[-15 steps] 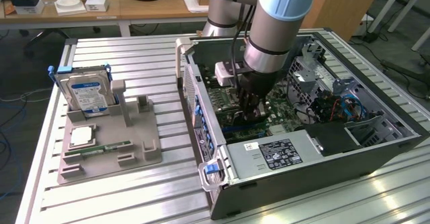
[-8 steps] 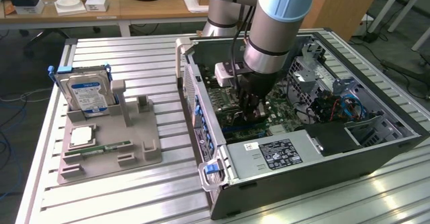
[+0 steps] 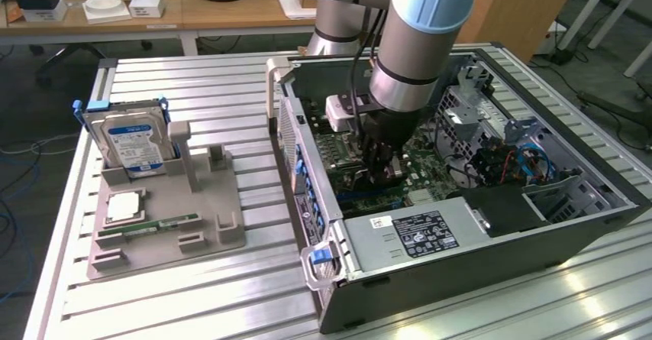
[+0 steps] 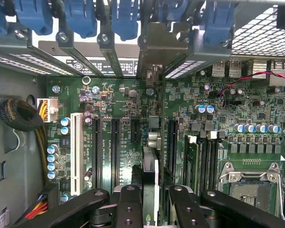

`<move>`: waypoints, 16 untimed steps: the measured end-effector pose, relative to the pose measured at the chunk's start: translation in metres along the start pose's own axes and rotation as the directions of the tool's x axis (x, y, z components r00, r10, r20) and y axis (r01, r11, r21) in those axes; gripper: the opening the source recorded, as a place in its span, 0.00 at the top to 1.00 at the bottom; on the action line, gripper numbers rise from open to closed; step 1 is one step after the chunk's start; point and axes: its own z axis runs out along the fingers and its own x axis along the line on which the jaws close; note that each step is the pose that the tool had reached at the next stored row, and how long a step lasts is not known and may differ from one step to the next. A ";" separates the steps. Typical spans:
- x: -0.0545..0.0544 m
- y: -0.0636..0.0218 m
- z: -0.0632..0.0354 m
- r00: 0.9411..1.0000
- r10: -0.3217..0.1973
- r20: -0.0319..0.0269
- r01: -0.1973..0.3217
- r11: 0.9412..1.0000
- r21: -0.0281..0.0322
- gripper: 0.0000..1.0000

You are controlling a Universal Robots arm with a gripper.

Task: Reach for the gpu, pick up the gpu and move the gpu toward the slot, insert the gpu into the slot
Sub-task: 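Insert the gpu into the slot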

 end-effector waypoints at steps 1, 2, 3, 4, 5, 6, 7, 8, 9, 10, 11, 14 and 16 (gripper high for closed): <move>0.000 0.0000 0.0000 1.000 0.000 0.000 0.000 1.000 0.000 0.74; 0.000 0.0000 0.0000 1.000 0.000 0.000 0.000 1.000 0.000 0.74; 0.000 0.0000 0.0000 1.000 0.000 0.000 0.000 1.000 0.000 0.74; 0.000 0.0000 0.0003 1.000 0.000 0.000 0.000 1.000 0.000 0.74; 0.000 0.0000 0.0015 1.000 0.000 0.000 0.000 1.000 0.000 0.74; 0.000 0.0000 0.0022 1.000 0.000 -0.001 0.000 1.000 0.000 0.74; 0.000 0.0000 0.0023 1.000 0.000 -0.001 0.000 1.000 0.000 0.74; 0.000 0.0000 0.0024 1.000 0.000 -0.001 0.000 1.000 0.000 0.74; 0.000 0.0000 0.0025 1.000 0.000 0.000 0.000 1.000 0.000 0.74; 0.000 0.0000 0.0026 1.000 0.000 0.000 0.000 1.000 0.000 0.74; 0.000 0.0000 0.0026 1.000 0.000 0.000 0.000 1.000 0.000 0.74; 0.000 -0.0011 0.0030 1.000 0.000 0.001 0.000 1.000 0.000 0.74; 0.000 -0.0012 0.0029 1.000 0.000 0.000 0.000 1.000 0.000 0.74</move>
